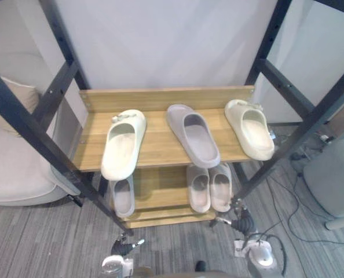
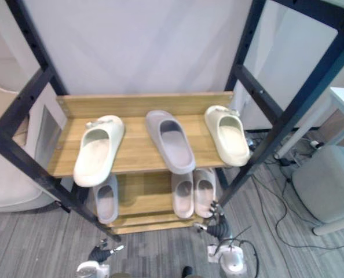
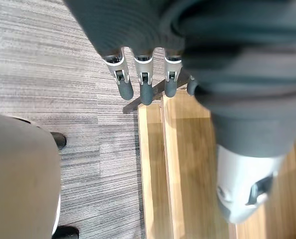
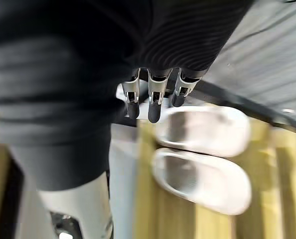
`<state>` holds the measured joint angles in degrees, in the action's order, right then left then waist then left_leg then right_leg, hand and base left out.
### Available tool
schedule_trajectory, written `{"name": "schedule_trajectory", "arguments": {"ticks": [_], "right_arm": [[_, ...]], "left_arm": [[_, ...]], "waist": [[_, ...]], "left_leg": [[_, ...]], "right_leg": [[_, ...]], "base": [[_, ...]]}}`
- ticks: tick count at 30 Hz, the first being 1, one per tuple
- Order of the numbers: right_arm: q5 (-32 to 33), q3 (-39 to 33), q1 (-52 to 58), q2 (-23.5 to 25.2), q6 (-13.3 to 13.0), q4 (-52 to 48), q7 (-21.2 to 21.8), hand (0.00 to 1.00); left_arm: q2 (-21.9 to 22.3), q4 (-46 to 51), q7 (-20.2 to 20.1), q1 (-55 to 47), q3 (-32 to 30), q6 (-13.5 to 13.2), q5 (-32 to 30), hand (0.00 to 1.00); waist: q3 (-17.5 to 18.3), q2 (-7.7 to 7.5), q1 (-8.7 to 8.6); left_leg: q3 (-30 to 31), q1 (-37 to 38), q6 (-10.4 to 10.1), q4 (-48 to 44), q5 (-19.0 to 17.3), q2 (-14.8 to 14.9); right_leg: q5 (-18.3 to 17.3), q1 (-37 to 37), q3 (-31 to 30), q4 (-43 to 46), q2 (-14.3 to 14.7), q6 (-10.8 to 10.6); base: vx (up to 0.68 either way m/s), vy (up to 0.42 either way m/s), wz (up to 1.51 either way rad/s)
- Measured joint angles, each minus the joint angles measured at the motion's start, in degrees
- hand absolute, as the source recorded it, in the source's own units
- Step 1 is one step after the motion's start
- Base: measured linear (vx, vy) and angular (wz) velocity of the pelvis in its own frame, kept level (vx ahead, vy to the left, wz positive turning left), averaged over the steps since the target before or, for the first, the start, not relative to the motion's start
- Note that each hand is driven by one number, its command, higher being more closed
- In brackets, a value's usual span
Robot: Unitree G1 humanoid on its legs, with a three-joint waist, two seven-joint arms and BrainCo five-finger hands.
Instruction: Organize the slippers on the shoe rack
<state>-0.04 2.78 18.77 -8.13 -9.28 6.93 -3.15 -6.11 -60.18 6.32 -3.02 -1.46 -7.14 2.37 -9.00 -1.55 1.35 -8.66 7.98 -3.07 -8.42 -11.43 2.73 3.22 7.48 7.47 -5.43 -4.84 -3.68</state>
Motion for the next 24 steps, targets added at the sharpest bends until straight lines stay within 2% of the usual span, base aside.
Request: {"name": "schedule_trajectory", "arguments": {"ticks": [3, 5, 11, 19, 24], "right_arm": [[0.02, -0.04, 0.99, 0.19, -0.36, -5.16, 0.31, 0.00], [0.05, -0.06, 1.23, 0.23, -1.60, -9.55, 0.53, 0.00], [0.05, -0.17, 0.73, -0.01, -3.64, -18.58, 0.72, 0.00], [0.15, -0.95, -4.63, -4.78, -5.59, -26.62, 0.06, 0.00], [0.20, -4.14, -8.37, -7.05, -6.57, -28.39, -0.30, 0.00]], "left_arm": [[0.02, -0.02, 0.00, -0.16, 0.08, -0.16, -0.08, 0.00], [0.01, -0.04, -0.01, -0.37, 0.09, -0.41, -0.09, 0.00], [0.01, -0.11, -0.05, -0.46, 0.12, -1.00, -0.12, 0.00], [0.01, -0.18, -0.38, -0.54, 0.05, -1.41, -0.15, 0.00], [0.15, -0.16, -1.04, -0.58, -1.16, -1.47, -0.65, 0.00]], "waist": [[-0.12, 0.21, -0.55], [-0.12, 0.21, -0.94], [-0.12, 0.20, -0.95], [-0.10, 0.17, -0.96], [-0.05, 0.09, -0.96]], "left_leg": [[0.03, 0.00, 0.03, 0.05, 0.01, -0.09], [0.04, 0.02, 0.03, 0.05, 0.01, -0.08], [0.06, 0.04, 0.03, 0.04, 0.01, -0.08], [0.59, -0.01, 0.04, 0.03, 0.01, -0.16], [1.57, -0.25, 0.12, -0.02, 0.04, -0.35]], "right_leg": [[0.01, -0.06, -0.03, 0.00, -0.09, -0.04], [0.01, -0.12, -0.08, 0.00, -0.07, -0.04], [0.04, -0.14, -0.12, 0.06, -0.09, -0.09], [0.03, 0.03, 0.22, 0.36, -0.14, -0.14], [-0.14, 0.33, 1.23, 0.39, -0.38, -0.36]], "base": [[0.00, 0.000, 0.00], [0.00, 0.000, 0.00], [0.00, 0.000, 0.00], [0.00, 0.000, 0.01], [0.00, 0.001, 0.10]]}}
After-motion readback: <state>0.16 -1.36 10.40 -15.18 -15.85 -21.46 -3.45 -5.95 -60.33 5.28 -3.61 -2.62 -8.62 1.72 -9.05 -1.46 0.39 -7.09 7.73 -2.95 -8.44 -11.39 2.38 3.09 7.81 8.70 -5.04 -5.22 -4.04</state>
